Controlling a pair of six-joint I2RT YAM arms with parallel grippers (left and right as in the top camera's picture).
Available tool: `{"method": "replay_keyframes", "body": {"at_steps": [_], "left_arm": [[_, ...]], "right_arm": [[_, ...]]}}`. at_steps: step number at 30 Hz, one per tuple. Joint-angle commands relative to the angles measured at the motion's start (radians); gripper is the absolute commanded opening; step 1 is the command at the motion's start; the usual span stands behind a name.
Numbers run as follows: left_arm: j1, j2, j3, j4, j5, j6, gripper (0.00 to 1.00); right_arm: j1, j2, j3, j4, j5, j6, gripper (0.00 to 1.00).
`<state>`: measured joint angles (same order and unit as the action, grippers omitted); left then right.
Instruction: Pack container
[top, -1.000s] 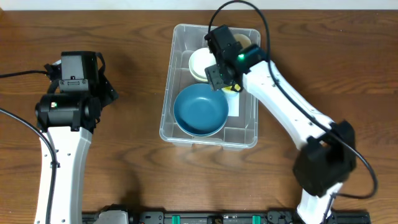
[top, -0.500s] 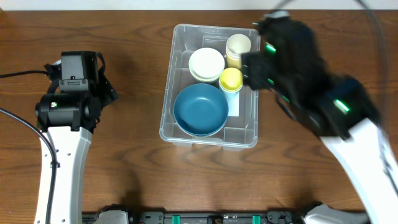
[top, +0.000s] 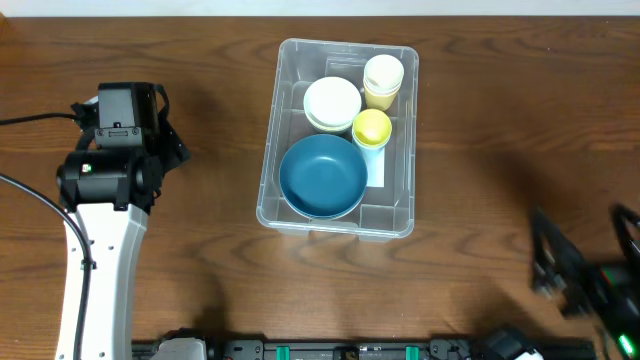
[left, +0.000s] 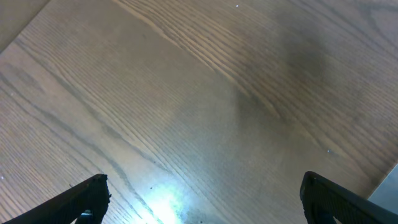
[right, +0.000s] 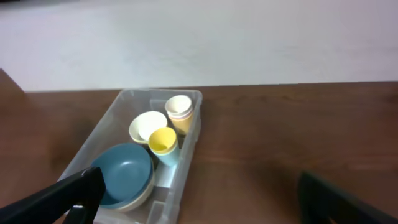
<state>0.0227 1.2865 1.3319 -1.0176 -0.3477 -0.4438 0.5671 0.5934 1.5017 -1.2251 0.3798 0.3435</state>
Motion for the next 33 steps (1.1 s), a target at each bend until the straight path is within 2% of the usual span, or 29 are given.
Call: {"method": "replay_keyframes", "body": {"at_steps": [1, 10, 24, 33], "left_arm": [[0.003, -0.006, 0.002, -0.003, -0.02, 0.006, 0.98], [0.003, -0.006, 0.002, -0.003, -0.02, 0.006, 0.98], [0.003, -0.006, 0.002, -0.003, -0.02, 0.006, 0.98], [0.003, -0.006, 0.002, -0.003, -0.02, 0.006, 0.98]], "right_arm": [[0.009, -0.115, -0.038, -0.024, 0.005, 0.04, 0.99], [-0.01, -0.27, -0.04, -0.161, 0.034, 0.038, 0.99], [-0.145, -0.452, -0.04, -0.168, -0.048, -0.046, 0.99], [-0.182, -0.484, -0.04, -0.19, -0.083, -0.041, 0.99]]}}
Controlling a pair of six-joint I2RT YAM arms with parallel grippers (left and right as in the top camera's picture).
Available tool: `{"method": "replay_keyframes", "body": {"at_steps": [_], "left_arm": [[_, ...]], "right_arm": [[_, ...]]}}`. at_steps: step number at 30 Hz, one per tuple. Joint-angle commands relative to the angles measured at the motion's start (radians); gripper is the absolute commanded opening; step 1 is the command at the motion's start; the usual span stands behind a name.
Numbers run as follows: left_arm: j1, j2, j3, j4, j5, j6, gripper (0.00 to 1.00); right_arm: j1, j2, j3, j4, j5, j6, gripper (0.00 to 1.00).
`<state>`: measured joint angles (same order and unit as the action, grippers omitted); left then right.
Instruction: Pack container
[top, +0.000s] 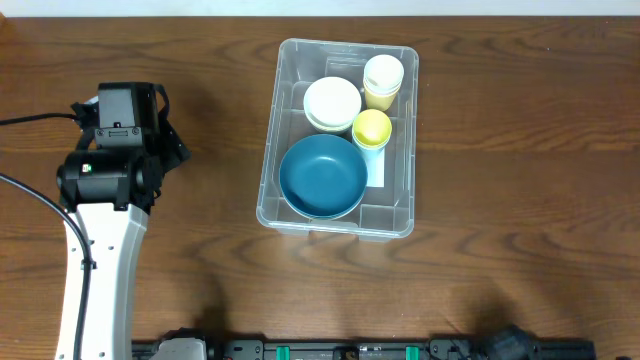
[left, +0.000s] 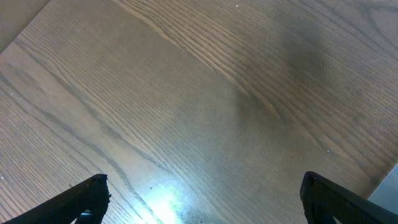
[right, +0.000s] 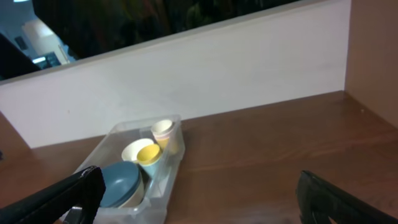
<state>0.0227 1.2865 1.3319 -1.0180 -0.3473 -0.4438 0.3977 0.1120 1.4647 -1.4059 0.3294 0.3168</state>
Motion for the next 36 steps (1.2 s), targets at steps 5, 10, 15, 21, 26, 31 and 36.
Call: {"method": "replay_keyframes", "body": {"at_steps": [5, 10, 15, 21, 26, 31, 36], "left_arm": [[0.003, -0.006, 0.002, -0.003, -0.021, 0.006, 0.98], [0.003, -0.006, 0.002, -0.003, -0.021, 0.006, 0.98], [0.003, -0.006, 0.002, -0.003, -0.02, 0.006, 0.98], [0.003, -0.006, 0.002, -0.002, -0.021, 0.006, 0.98], [0.003, -0.006, 0.002, -0.003, -0.021, 0.006, 0.98], [0.003, -0.006, 0.002, -0.003, -0.021, 0.006, 0.98], [0.003, -0.006, 0.002, -0.002, -0.021, 0.006, 0.98]], "right_arm": [[-0.019, -0.003, -0.003, -0.022, -0.051, -0.015, 0.99], [-0.019, -0.003, -0.03, 0.07, -0.126, -0.045, 0.95], [-0.019, -0.003, -0.122, 0.211, -0.256, -0.147, 0.91], [-0.019, -0.003, -0.318, 0.404, -0.338, -0.126, 0.99], [-0.019, -0.003, -0.502, 0.566, -0.383, -0.101, 0.99], [-0.019, -0.003, -0.672, 0.7, -0.393, -0.078, 0.99], [-0.019, -0.002, -0.827, 0.773, -0.321, -0.078, 0.99]]}}
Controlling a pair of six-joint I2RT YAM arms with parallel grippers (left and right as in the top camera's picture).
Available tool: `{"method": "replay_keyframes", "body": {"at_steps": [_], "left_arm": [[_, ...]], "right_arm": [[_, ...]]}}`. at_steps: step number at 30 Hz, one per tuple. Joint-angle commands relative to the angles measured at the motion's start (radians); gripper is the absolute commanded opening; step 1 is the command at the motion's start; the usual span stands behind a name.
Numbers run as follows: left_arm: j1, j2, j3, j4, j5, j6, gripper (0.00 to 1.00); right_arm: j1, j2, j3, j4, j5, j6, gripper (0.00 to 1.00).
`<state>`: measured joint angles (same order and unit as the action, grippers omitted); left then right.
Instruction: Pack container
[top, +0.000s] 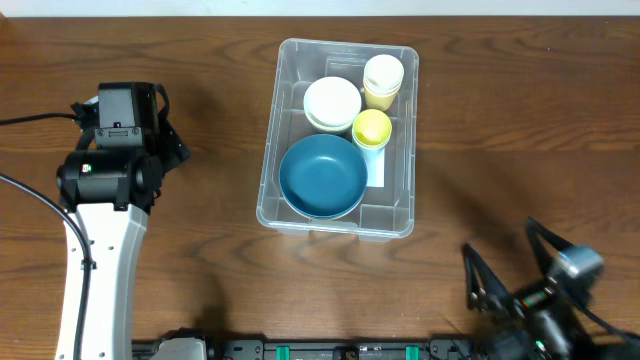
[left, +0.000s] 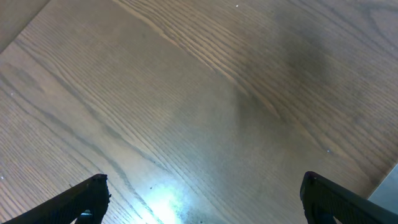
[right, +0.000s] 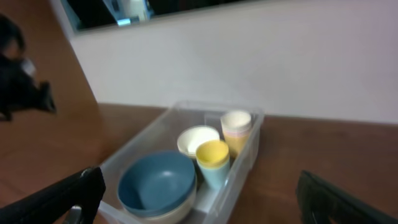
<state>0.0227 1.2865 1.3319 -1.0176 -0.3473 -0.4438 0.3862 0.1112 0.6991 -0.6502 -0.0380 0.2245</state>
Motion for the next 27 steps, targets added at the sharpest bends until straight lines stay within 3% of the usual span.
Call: {"method": "replay_keyframes", "body": {"at_steps": [1, 8, 12, 27], "left_arm": [[0.003, -0.006, 0.002, -0.003, -0.021, 0.006, 0.98], [0.003, -0.006, 0.002, -0.003, -0.021, 0.006, 0.98], [0.003, -0.006, 0.002, -0.003, -0.021, 0.006, 0.98], [0.003, -0.006, 0.002, -0.003, -0.021, 0.006, 0.98]], "right_arm": [[-0.008, -0.002, -0.093, 0.027, 0.082, 0.014, 0.99], [-0.008, -0.002, -0.213, 0.111, 0.066, 0.043, 0.99], [-0.008, -0.002, -0.258, 0.202, 0.001, -0.041, 0.99], [-0.008, -0.002, -0.537, 0.597, -0.017, -0.039, 0.99]]}}
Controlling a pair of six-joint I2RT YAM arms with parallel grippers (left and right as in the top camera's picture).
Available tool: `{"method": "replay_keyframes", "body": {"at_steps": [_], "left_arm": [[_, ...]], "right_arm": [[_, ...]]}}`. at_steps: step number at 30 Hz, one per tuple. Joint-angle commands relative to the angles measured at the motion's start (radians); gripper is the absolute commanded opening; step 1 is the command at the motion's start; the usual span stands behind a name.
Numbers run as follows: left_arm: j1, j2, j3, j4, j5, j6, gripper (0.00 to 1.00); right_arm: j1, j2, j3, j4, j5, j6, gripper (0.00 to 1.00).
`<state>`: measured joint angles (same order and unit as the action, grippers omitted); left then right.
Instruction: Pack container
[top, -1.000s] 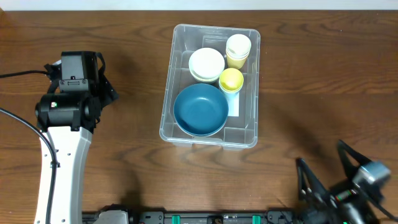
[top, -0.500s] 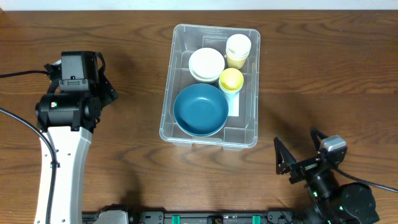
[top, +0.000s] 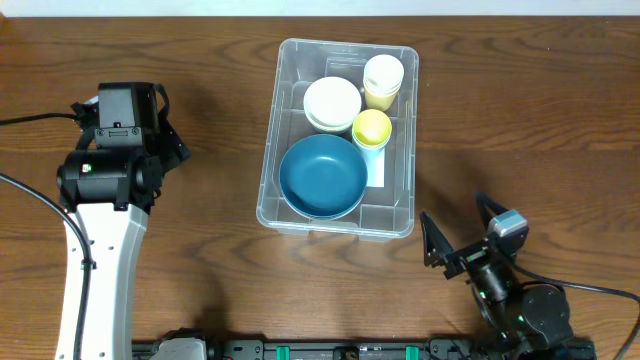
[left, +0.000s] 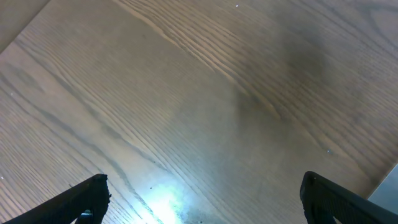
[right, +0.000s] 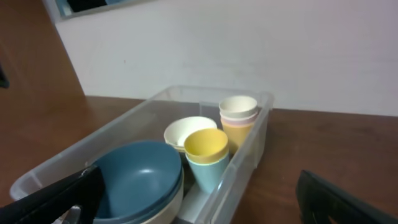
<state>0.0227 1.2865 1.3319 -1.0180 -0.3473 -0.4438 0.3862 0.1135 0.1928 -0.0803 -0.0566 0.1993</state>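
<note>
A clear plastic container (top: 282, 120) stands at the table's middle. Inside are a blue bowl (top: 323, 177), stacked white bowls (top: 332, 103), a yellow cup nested in a light blue one (top: 371, 128) and a cream cup stack (top: 383, 77). My right gripper (top: 458, 232) is open just off the container's near right corner, and the right wrist view looks into it: blue bowl (right: 137, 177), yellow cup (right: 205, 144), container wall (right: 249, 155). My left gripper (left: 205, 180) is open over bare wood at the far left.
The left arm (top: 108, 180) stretches along the table's left side, with a cable beside it. A white wall (right: 217, 43) rises behind the table's far edge. Brown wooden tabletop (top: 520, 120) surrounds the container.
My right gripper has moved from the bottom right toward the container's near right corner, and the container fills more of the right wrist view. The left arm has not moved.
My right gripper was open low at the table's right edge. Then it was out of the overhead view, seeing the container from afar. It then showed at the bottom right, and now sits close to the container. The container's contents and left arm stayed unchanged.
</note>
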Motion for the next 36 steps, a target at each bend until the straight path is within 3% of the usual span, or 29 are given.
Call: {"method": "replay_keyframes", "body": {"at_steps": [1, 36], "left_arm": [[0.003, -0.006, 0.002, -0.003, -0.021, 0.006, 0.98], [0.003, -0.006, 0.002, -0.003, -0.02, 0.006, 0.98]], "right_arm": [[-0.008, -0.004, -0.046, 0.039, 0.011, -0.014, 0.99], [-0.008, 0.005, -0.187, 0.02, 0.208, -0.015, 0.99]]}}
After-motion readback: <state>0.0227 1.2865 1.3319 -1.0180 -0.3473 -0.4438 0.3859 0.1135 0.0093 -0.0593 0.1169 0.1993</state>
